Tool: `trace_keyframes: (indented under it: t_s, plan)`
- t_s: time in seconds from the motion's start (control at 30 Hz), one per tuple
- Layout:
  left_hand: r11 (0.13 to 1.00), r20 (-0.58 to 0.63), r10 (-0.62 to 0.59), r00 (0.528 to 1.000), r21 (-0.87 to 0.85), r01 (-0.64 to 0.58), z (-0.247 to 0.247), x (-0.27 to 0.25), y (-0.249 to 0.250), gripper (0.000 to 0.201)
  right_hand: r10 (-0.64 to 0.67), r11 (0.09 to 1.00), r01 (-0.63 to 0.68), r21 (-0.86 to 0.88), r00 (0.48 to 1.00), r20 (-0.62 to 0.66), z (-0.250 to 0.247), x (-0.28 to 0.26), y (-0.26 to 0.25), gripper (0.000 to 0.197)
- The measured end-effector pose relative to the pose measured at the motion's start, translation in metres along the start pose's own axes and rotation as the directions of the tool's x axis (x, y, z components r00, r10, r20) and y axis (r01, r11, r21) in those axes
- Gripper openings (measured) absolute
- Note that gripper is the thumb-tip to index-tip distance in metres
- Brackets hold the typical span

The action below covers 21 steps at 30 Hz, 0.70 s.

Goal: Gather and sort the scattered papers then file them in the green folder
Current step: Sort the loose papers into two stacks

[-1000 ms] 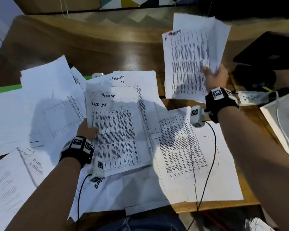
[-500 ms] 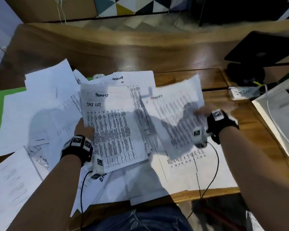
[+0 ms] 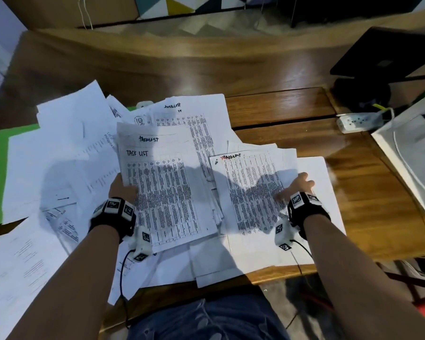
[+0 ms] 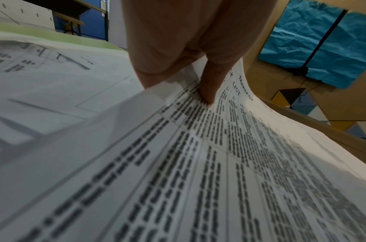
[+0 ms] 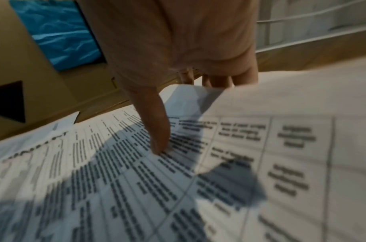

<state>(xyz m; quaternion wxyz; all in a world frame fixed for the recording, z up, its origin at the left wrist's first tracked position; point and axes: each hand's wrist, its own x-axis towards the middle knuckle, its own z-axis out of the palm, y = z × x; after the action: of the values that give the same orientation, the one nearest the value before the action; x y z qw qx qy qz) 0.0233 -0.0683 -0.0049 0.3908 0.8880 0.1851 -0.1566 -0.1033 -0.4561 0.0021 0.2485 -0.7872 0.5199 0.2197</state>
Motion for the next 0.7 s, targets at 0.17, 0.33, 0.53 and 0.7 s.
trace_keyframes:
  t_s: [0.17, 0.33, 0.53, 0.7]
  plan:
    - [1.000, -0.002, 0.011, 1.000, 0.014, -0.011, 0.002, -0.004, 0.000, 0.036, -0.077, 0.996, 0.077, 0.034, 0.997, 0.008, 0.001, -0.004, 0.001, 0.064]
    - [1.000, 0.001, 0.010, 1.000, 0.016, -0.010, 0.001, -0.005, -0.001, 0.038, -0.079, 0.988, 0.086, 0.128, 0.995, -0.064, -0.031, 0.005, 0.011, 0.033]
    - [1.000, 0.007, 0.009, 1.000, -0.006, -0.009, 0.002, -0.006, -0.004, 0.039, 0.076, 0.980, -0.081, 0.184, 0.997, 0.032, -0.055, 0.039, 0.063, 0.069]
    - [1.000, 0.015, 0.014, 1.000, 0.018, -0.015, 0.001, -0.008, -0.003, 0.038, 0.146, 0.987, -0.147, -0.057, 0.989, -0.029, -0.021, 0.074, 0.095, 0.160]
